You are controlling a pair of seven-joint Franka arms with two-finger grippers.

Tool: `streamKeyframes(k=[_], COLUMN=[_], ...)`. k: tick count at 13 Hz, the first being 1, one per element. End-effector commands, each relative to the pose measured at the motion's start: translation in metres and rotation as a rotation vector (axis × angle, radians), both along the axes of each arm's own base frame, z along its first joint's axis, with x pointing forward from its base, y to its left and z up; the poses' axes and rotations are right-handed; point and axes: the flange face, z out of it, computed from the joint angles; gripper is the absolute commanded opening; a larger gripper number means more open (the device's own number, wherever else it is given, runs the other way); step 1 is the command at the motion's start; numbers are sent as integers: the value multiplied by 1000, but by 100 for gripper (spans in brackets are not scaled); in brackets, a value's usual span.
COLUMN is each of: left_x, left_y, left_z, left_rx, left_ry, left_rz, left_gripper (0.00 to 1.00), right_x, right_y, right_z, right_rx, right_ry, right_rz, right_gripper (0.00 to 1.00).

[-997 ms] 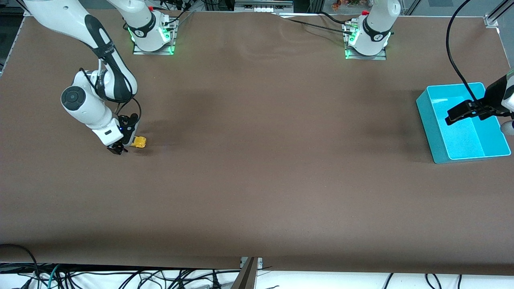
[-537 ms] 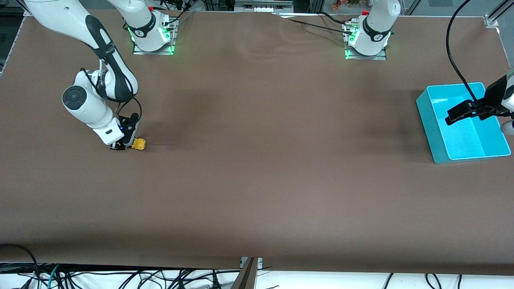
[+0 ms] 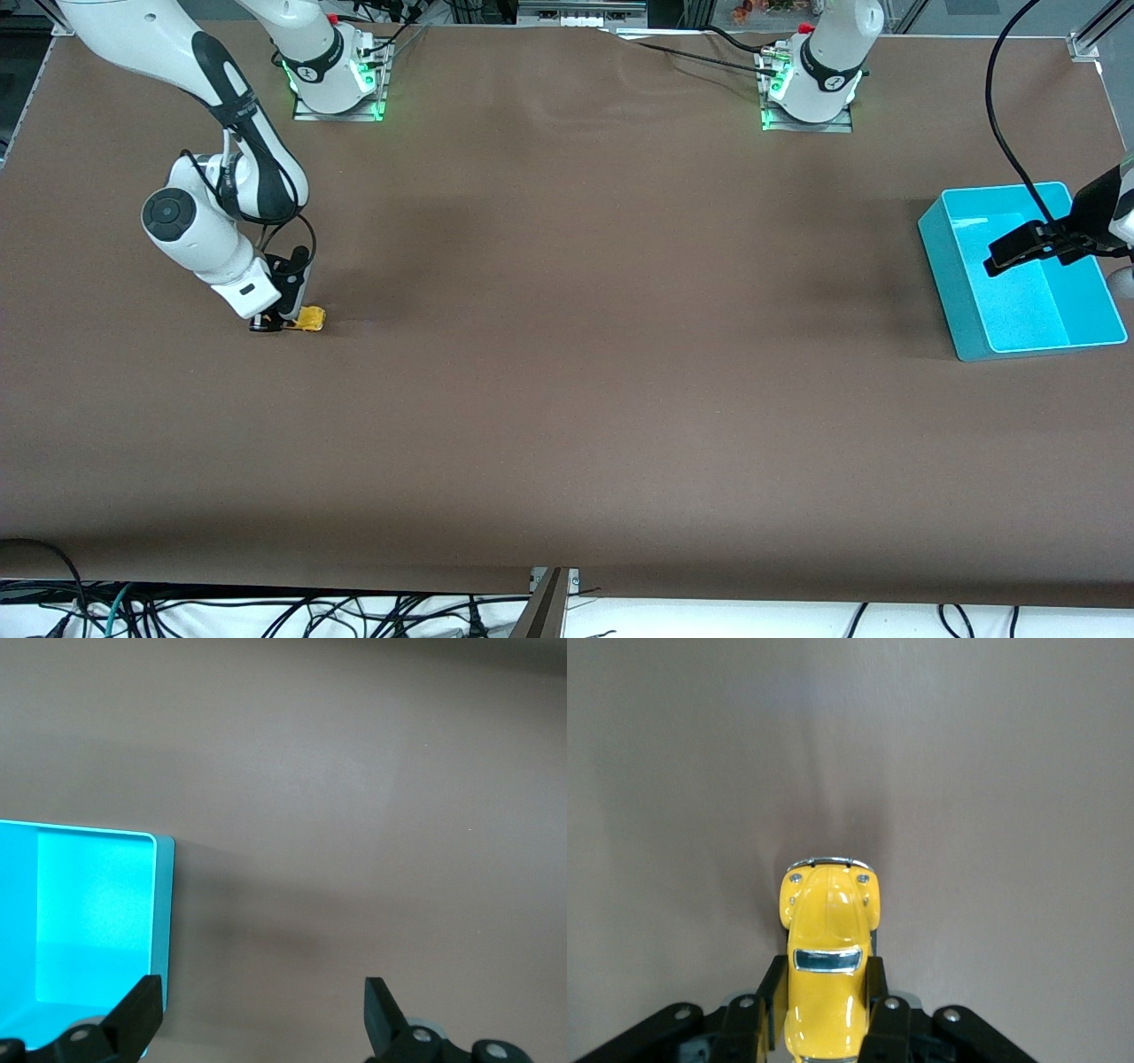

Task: Wind and store yellow beetle car
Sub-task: 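Close the right gripper on the yellow car, pressing it down, then drag the car backward along the table with the right gripper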

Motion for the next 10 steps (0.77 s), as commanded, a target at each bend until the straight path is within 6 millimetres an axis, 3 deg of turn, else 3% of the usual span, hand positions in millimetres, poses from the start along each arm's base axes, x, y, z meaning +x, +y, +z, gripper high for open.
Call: streamKeyframes(k=[1,4,10], left_x=[-1,-1,-1], left_y=[2,2,2], left_z=[8,7,7], left_rx=[-8,-8,-8], left_ry=[-12,-11,-11], left_rz=[-1,-1,-1], left_gripper=[100,100,100], right_x=[-5,-7,-1], right_y=[10,1,-91], right_z=[-10,-30,-53], right_rx=[-1,-6,-16], right_ry=[-9,-3,25], right_rz=[39,100,123], right_gripper=[22,23,25])
